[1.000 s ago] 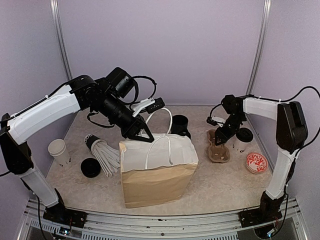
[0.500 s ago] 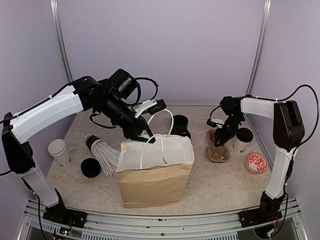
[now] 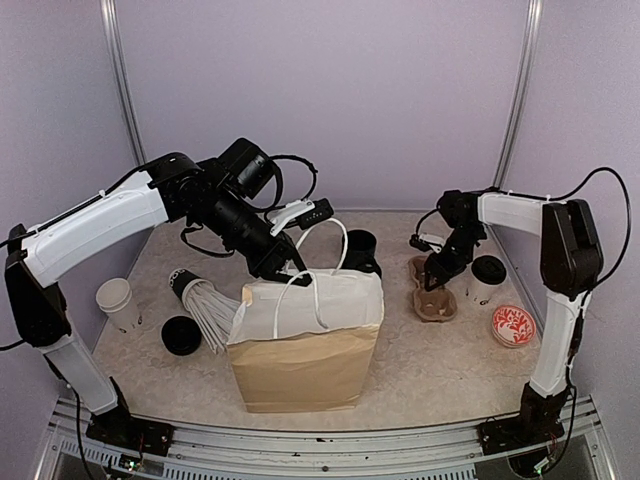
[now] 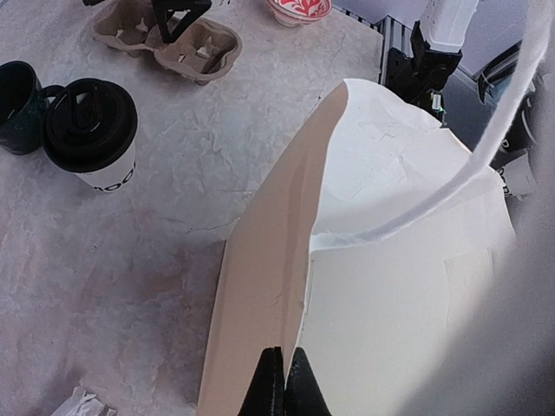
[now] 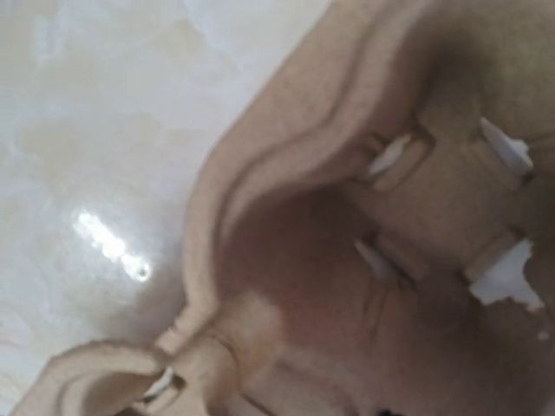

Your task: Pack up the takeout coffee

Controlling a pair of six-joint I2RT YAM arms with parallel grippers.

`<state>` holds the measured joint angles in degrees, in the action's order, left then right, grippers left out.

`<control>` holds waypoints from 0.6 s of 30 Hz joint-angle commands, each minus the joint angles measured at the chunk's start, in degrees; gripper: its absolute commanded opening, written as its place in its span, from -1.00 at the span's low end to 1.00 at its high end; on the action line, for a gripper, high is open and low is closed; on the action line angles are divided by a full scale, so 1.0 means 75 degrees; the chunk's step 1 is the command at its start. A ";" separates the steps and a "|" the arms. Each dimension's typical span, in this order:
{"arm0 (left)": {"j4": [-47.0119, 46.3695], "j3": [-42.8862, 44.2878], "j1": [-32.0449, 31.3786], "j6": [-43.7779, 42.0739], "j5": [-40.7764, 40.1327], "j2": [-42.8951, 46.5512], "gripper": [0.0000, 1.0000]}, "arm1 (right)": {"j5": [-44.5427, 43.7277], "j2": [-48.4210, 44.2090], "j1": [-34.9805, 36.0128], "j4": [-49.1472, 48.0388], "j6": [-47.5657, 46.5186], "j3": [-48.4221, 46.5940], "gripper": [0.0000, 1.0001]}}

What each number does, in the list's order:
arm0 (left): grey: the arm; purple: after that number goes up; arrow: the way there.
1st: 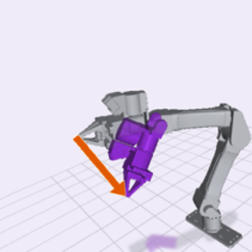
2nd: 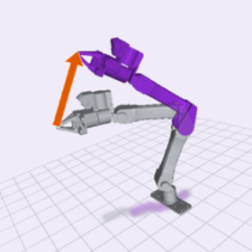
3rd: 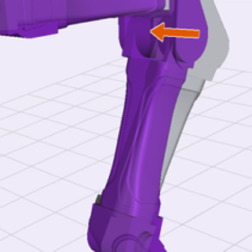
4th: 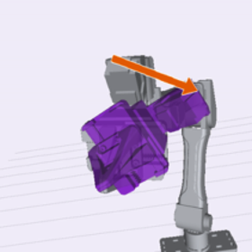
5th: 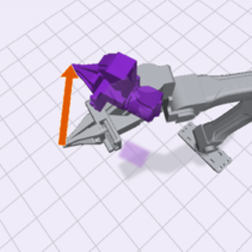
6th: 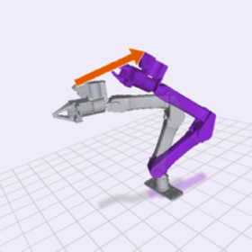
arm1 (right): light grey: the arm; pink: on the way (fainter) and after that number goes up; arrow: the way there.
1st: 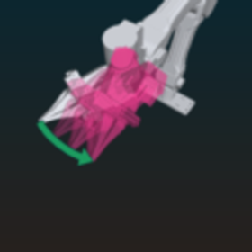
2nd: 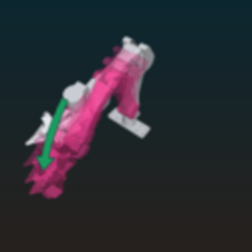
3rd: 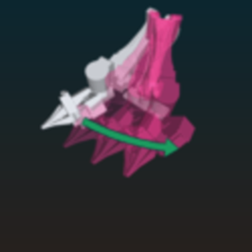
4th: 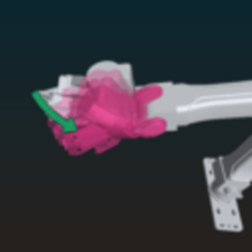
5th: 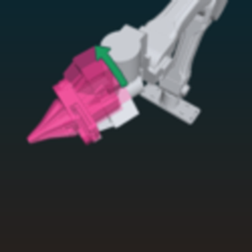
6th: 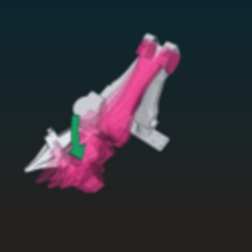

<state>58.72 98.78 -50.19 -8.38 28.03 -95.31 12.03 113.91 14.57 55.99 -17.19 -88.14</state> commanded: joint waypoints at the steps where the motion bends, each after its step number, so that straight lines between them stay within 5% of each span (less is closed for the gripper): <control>1: 0.0063 0.0058 -0.0045 0.0016 -0.0027 -0.0167 -1.00 | 0.0191 0.0211 0.0238 0.0009 -0.0308 -0.0135 -0.02; 18: 0.0069 0.0024 -0.0057 0.0080 -0.0066 -0.0246 -1.00 | -0.0275 -0.0273 0.0378 -0.0355 0.0170 0.0092 0.17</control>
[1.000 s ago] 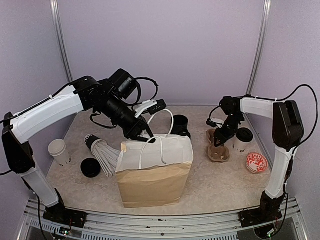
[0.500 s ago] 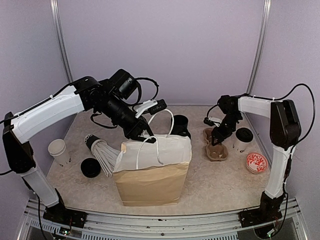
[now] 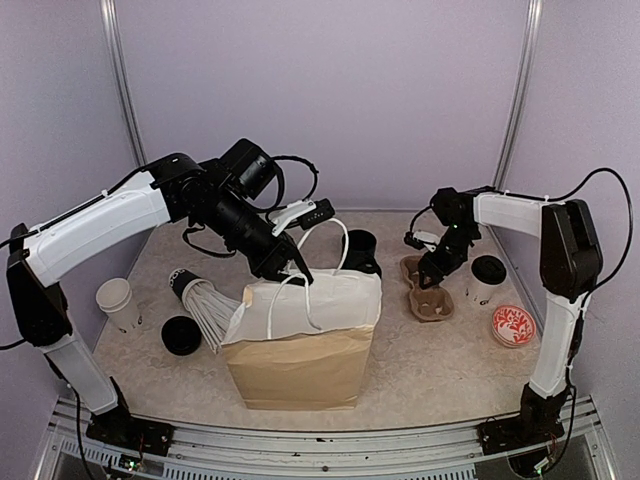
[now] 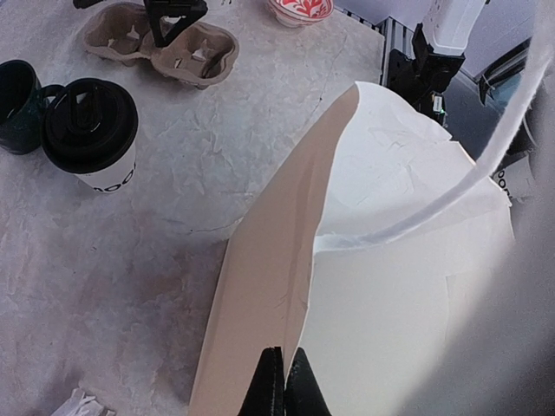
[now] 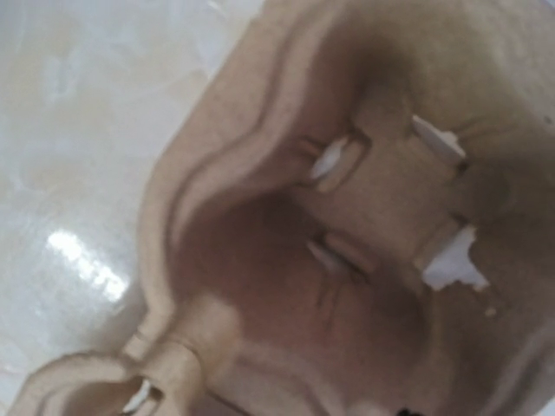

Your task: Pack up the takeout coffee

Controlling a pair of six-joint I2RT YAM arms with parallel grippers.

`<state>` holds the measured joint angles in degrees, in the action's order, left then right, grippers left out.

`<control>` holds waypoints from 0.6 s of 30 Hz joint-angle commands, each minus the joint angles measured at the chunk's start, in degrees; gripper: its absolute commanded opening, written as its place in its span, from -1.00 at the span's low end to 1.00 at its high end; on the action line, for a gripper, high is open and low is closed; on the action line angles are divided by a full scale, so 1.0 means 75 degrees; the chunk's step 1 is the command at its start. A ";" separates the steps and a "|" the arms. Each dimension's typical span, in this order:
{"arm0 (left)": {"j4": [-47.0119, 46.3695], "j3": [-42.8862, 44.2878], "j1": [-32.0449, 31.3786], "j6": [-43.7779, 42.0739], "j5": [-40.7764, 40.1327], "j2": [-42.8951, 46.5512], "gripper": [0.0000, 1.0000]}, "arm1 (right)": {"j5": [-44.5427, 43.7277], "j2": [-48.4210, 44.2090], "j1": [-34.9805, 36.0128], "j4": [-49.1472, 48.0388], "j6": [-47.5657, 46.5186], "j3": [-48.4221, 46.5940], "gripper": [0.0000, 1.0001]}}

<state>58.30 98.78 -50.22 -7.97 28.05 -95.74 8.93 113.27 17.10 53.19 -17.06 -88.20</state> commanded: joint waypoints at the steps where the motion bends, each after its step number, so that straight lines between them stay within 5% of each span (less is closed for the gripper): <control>1: 0.0122 0.0024 -0.0049 0.0030 -0.0072 -0.0194 -1.00 | 0.0224 -0.0143 0.0040 0.0031 0.0159 0.0100 0.17; 18: 0.0171 0.0001 -0.0054 0.0077 -0.0119 -0.0253 -1.00 | -0.0275 0.0329 0.0210 -0.0001 0.0295 0.0076 0.14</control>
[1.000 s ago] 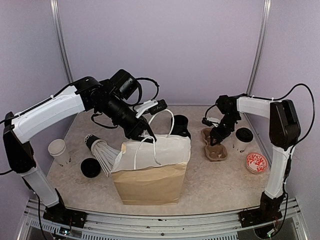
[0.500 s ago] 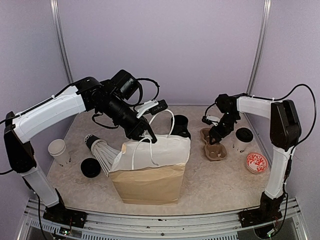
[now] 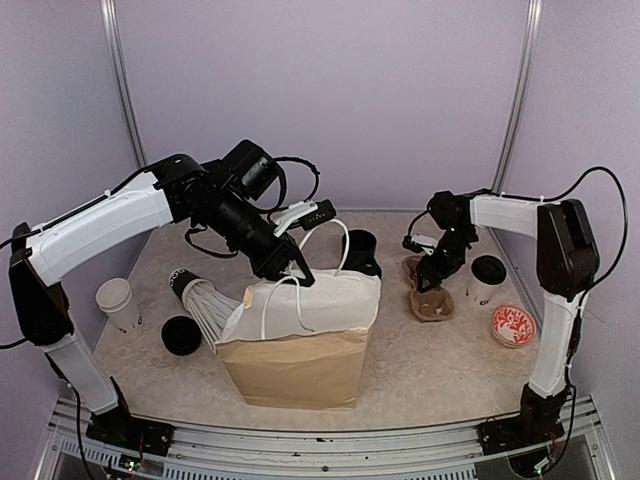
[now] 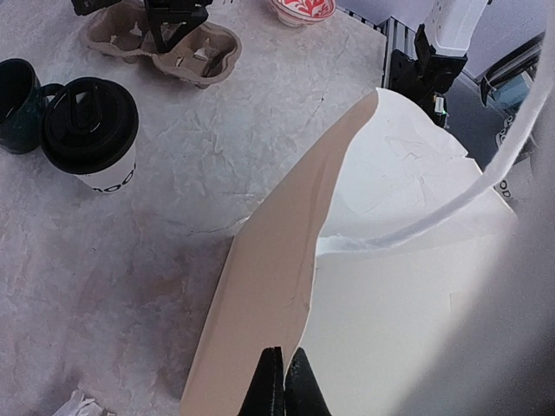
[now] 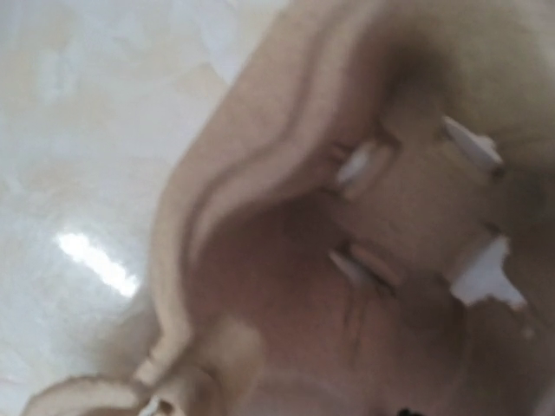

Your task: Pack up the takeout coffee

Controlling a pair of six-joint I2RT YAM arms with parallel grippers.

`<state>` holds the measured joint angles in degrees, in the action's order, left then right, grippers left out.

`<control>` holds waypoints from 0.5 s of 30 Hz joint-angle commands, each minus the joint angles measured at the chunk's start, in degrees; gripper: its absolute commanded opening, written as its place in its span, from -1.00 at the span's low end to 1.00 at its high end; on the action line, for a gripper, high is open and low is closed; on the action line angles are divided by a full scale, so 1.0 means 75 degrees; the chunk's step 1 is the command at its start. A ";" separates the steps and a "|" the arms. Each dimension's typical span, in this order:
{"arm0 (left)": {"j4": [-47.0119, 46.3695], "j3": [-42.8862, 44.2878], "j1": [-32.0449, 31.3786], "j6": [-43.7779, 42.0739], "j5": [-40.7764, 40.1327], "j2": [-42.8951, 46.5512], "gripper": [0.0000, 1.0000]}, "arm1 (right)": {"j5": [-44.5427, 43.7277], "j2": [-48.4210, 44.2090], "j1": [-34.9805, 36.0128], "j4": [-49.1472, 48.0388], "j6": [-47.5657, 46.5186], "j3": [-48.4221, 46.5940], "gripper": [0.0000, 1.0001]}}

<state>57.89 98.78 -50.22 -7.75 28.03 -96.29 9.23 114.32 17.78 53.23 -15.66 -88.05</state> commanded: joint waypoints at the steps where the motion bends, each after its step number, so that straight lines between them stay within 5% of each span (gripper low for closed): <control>1: 0.0224 -0.0008 -0.0054 0.0056 -0.0135 -0.0181 -1.00 | -0.0336 0.0199 0.0120 -0.0003 0.0108 0.0031 0.13; 15: 0.0238 -0.0020 -0.0054 0.0003 -0.0141 -0.0233 -1.00 | 0.0036 -0.0063 0.0146 0.0139 -0.1102 0.0154 -0.16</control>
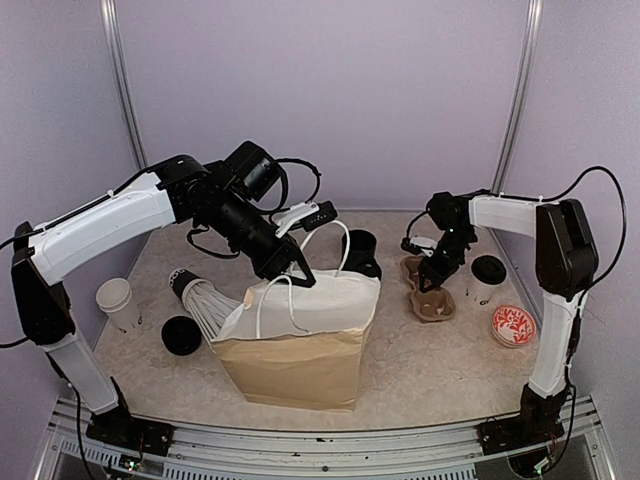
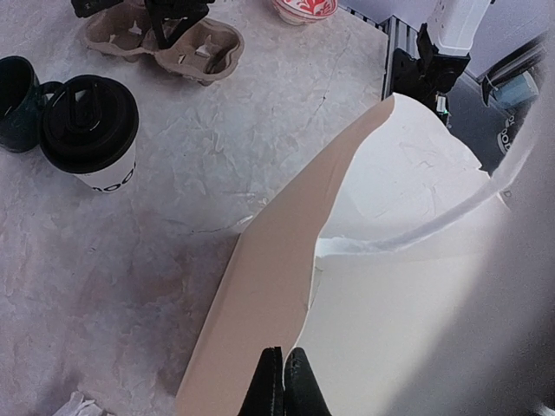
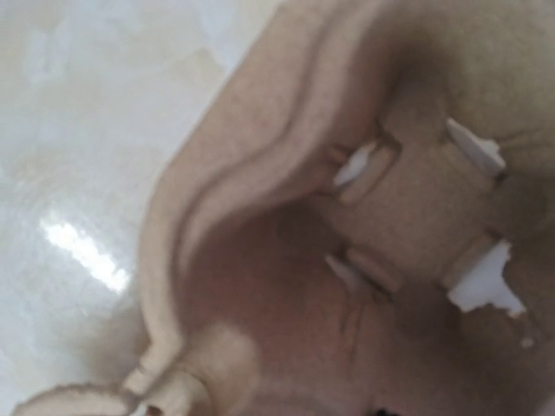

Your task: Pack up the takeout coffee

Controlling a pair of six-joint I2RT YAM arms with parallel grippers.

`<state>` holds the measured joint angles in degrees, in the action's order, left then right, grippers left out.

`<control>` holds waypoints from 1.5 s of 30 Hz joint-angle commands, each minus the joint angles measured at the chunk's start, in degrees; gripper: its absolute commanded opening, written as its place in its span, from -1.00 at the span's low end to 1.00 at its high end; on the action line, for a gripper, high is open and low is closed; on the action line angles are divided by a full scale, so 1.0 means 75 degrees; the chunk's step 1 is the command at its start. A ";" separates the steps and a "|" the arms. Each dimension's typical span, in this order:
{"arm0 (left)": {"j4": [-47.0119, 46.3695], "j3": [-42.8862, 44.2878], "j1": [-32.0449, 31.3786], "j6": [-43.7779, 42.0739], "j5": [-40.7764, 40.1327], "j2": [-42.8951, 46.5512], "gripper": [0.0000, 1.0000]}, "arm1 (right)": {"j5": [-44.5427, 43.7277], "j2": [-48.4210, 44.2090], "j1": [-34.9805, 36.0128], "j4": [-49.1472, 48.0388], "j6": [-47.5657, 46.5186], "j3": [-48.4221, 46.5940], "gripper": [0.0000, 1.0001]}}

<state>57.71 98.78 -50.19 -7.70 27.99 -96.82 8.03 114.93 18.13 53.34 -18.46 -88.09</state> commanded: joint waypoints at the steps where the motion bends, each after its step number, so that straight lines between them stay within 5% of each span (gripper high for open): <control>1: 0.0262 -0.0022 -0.0057 -0.0005 -0.0124 -0.0174 -1.00 | 0.0265 -0.0219 0.0102 0.0118 -0.0967 0.0227 -0.16; 11: 0.0282 0.0067 -0.0060 0.0032 -0.0105 -0.0267 -1.00 | -0.0261 -0.0836 0.0106 -0.0059 -0.3278 0.1006 0.01; 20: 0.0344 0.0245 -0.0078 0.0076 -0.0097 -0.0423 -1.00 | 0.0037 -0.0893 0.0102 0.0247 -0.1837 0.0526 0.29; 30: 0.0327 0.0251 -0.0081 0.0111 -0.0059 -0.0474 -1.00 | 0.0006 -0.0565 0.0092 0.0437 -0.0453 0.0558 0.11; 45: 0.0318 0.0130 -0.0116 0.0140 -0.0103 -0.0438 -1.00 | -0.0636 -0.0380 0.0090 0.0503 0.0220 0.0478 0.13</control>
<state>58.22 100.38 -50.33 -6.85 28.03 -98.78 5.80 111.35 18.37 56.29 -18.55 -83.96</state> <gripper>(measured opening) 0.016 0.574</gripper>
